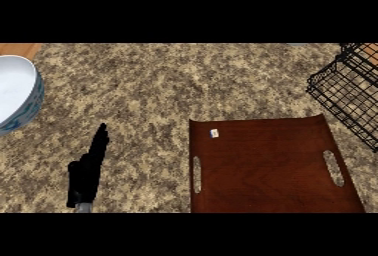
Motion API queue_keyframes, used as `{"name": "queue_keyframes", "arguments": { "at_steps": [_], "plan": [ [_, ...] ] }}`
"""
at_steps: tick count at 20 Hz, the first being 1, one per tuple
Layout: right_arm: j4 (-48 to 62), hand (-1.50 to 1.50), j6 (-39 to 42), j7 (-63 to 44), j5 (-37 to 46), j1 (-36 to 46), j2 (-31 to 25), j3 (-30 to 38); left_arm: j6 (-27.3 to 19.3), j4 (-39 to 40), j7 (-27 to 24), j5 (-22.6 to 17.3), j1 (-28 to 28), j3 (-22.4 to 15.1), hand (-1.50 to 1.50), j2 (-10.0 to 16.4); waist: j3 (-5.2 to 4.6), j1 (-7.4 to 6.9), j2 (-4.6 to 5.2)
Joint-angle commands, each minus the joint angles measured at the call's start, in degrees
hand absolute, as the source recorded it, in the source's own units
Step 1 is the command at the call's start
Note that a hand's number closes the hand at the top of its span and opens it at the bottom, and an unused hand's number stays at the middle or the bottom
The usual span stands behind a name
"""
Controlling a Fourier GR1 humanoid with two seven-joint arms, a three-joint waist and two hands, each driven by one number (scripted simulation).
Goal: Pick the tomato from the tray and place it in the tiered basket
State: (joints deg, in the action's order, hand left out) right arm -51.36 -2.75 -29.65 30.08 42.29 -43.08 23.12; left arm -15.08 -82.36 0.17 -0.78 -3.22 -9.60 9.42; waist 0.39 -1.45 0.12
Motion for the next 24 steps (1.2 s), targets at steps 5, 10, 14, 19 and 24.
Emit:
{"name": "queue_keyframes", "arguments": {
  "at_steps": [5,10,14,19,24],
  "plan": [
    [4.77,-1.5,-7.66,8.78,-8.5,2.91,4.51,8.2,0.47,0.0,2.0,0.11,-2.36,0.14,0.0,0.27,-0.32,0.46,0.08],
    [4.23,-1.5,-12.33,13.47,-11.37,3.29,2.9,12.32,-0.31,0.2,1.91,0.76,-2.45,0.54,0.0,-0.17,-0.34,0.64,0.05],
    [0.09,-1.5,-19.89,13.27,-11.02,-0.11,0.22,16.59,0.49,0.87,1.29,0.31,-3.16,1.31,0.0,0.57,-0.36,1.66,-0.19],
    [-5.12,-1.5,-19.25,4.81,-11.29,-6.43,-6.6,21.09,-1.16,3.41,-0.7,0.87,-2.31,1.15,0.0,-2.05,-0.49,3.65,-0.59],
    [-10.5,-1.5,-11.5,4.7,-18.96,-18.37,-11.08,32.17,-0.58,3.06,-0.18,0.28,-3.16,2.24,0.0,-1.18,-0.42,4.42,-0.67]
  ]
}}
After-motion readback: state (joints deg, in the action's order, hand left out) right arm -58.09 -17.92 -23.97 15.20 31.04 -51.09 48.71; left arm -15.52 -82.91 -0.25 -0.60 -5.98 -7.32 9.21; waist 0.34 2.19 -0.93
